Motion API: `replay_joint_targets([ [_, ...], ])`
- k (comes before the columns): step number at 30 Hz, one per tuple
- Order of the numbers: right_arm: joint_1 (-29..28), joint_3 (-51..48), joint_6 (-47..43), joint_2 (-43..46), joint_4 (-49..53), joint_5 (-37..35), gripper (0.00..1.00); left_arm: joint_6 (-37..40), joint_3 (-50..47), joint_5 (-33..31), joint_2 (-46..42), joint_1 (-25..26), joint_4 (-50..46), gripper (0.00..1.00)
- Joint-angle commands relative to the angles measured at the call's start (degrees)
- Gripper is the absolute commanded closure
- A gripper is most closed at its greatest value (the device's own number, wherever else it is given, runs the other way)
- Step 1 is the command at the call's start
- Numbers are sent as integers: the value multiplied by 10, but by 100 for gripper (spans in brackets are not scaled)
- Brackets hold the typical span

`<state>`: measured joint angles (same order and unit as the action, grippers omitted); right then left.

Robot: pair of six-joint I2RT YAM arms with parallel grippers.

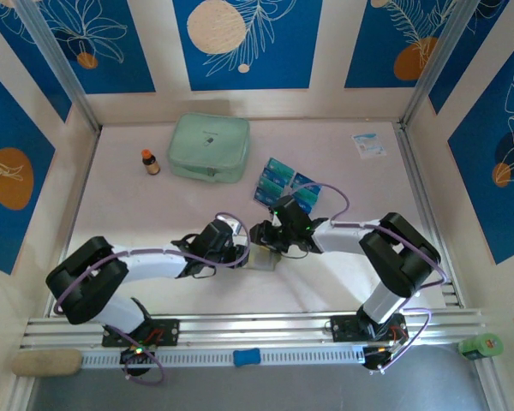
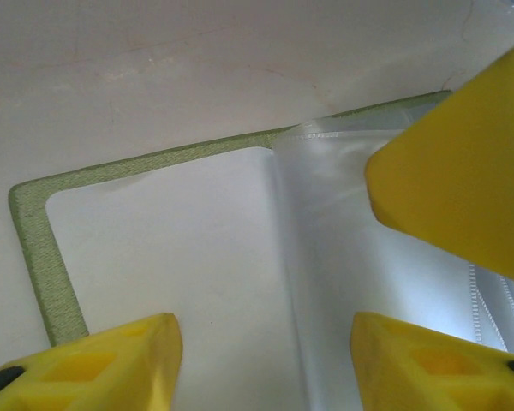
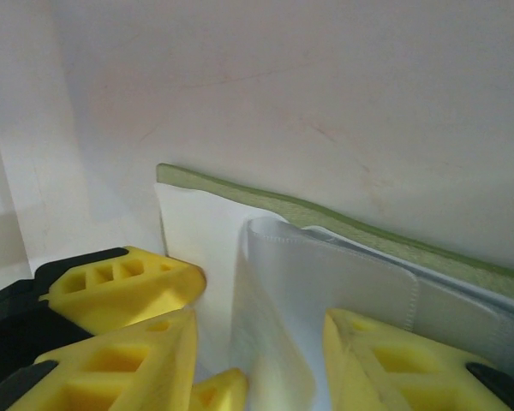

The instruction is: Put the credit cards into the card holder

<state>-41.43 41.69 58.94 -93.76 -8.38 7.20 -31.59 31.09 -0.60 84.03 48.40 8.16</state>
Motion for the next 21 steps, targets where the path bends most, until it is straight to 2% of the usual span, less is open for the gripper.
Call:
replay_joint_targets([
  [1, -6, 17, -6, -5, 2, 30, 58, -8, -17, 4, -10, -1, -23, 41],
  [3, -8, 18, -4, 2, 6, 31, 56, -8, -19, 3, -21, -1, -24, 39],
  [9, -16, 32, 7, 23, 29, 29, 40, -7, -24, -17, -83, -2, -51, 30],
  [16, -30, 54, 23, 16, 38, 27, 36, -1, -32, -50, -167, -4, -92, 23],
  [21, -35, 77, 32, -5, 38, 27, 35, 7, -38, -62, -204, -5, -113, 22],
])
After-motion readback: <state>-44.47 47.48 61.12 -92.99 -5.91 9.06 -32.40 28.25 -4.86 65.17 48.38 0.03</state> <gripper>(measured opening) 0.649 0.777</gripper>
